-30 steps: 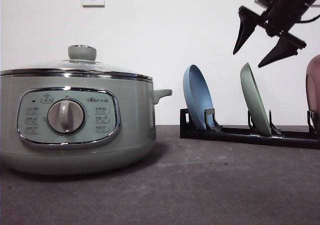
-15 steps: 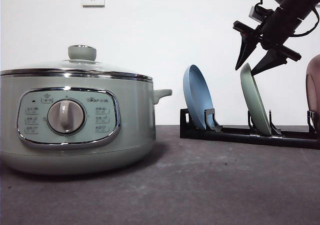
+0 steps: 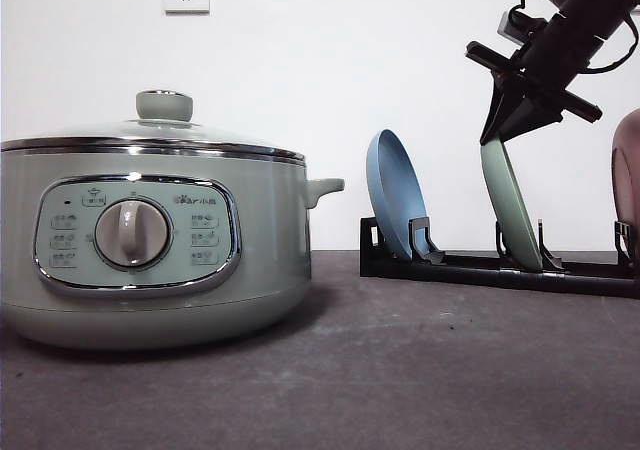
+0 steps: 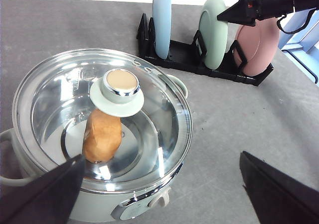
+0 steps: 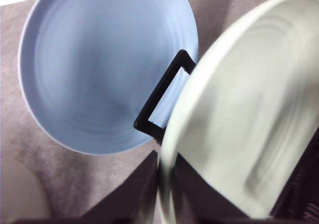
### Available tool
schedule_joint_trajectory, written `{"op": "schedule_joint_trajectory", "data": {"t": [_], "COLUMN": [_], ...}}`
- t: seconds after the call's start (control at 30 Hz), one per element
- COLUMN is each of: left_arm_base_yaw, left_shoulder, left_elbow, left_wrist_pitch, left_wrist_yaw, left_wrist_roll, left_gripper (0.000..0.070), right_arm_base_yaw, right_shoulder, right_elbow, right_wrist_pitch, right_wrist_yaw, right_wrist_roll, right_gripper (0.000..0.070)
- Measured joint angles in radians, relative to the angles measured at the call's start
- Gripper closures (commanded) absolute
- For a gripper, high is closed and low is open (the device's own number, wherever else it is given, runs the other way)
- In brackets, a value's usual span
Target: Transfer potato from steamer to green plate
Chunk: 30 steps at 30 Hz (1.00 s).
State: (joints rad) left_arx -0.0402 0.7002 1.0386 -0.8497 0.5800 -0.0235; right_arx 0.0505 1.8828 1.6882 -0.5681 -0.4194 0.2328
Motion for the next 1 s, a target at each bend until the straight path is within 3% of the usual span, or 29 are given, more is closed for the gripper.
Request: {"op": "schedule_joint_trajectory", "data": {"t": [0.23, 0.53, 1.0], "left_arm_base_yaw": [0.0, 0.0, 0.0], "left_shoulder": [0.0, 0.0, 0.0], "left_elbow": [0.0, 0.0, 0.0], "left_wrist_pitch": [0.0, 0.0, 0.0], "left_wrist_yaw": [0.0, 0.0, 0.0], "left_wrist_roll": [0.0, 0.0, 0.0], "left_gripper": [0.0065, 0.0065, 0.0065], "right_arm_base_yaw": [0.001, 0.001, 0.03], "right_shoulder": [0.0, -0.004, -0.114], "right_elbow": [0.0, 0.007, 0.177], "right_wrist_pitch": [0.001, 0.034, -0.023], "right_wrist_yaw": [-0.005, -0.075, -0.103], "right_wrist_roll": [0.0, 0.03, 0.037], "right_gripper": [0.0693, 0.0693, 0.0693]}}
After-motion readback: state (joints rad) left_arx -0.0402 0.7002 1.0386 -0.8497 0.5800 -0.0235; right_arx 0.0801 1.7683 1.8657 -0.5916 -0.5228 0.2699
